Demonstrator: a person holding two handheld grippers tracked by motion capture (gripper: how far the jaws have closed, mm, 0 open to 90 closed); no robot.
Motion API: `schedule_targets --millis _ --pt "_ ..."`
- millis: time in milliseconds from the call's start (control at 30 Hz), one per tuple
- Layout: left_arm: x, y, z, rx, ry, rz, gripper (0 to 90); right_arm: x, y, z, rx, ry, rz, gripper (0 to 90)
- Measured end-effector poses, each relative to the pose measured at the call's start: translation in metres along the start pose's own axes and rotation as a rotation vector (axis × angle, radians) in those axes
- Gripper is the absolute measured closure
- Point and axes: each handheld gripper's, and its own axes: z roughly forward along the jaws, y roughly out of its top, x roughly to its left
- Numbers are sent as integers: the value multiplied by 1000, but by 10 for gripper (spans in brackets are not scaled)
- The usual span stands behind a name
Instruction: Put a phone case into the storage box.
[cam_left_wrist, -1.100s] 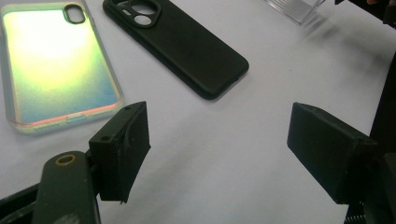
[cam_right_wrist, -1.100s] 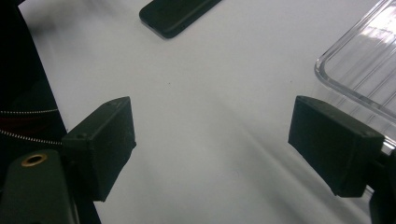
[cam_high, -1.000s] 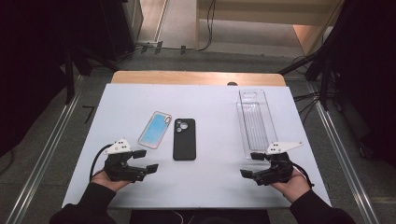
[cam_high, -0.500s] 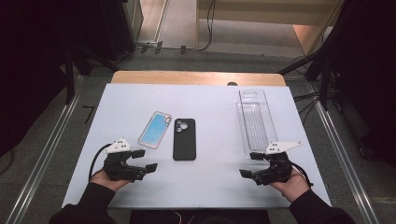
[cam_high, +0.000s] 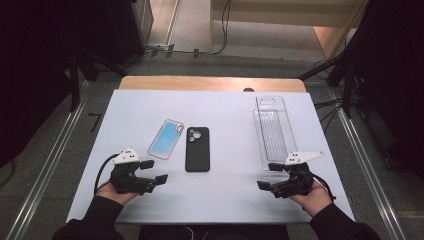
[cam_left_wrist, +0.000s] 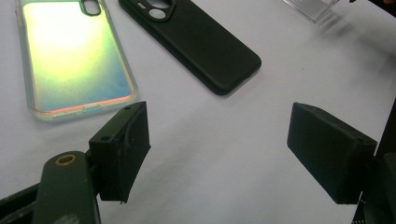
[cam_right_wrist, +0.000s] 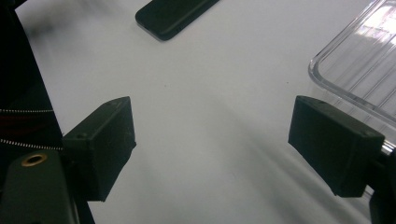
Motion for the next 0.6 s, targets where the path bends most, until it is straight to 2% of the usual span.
schedule_targets --millis 200,333,600 --pt "0 0 0 5 4 -1 216 -1 0 -1 -3 -8 0 128" --pt "1 1 -1 -2 9 -15 216 -1 0 -1 0 -9 -3 128" --pt "0 1 0 6 19 -11 216 -1 -1 -1 4 -9 5 128"
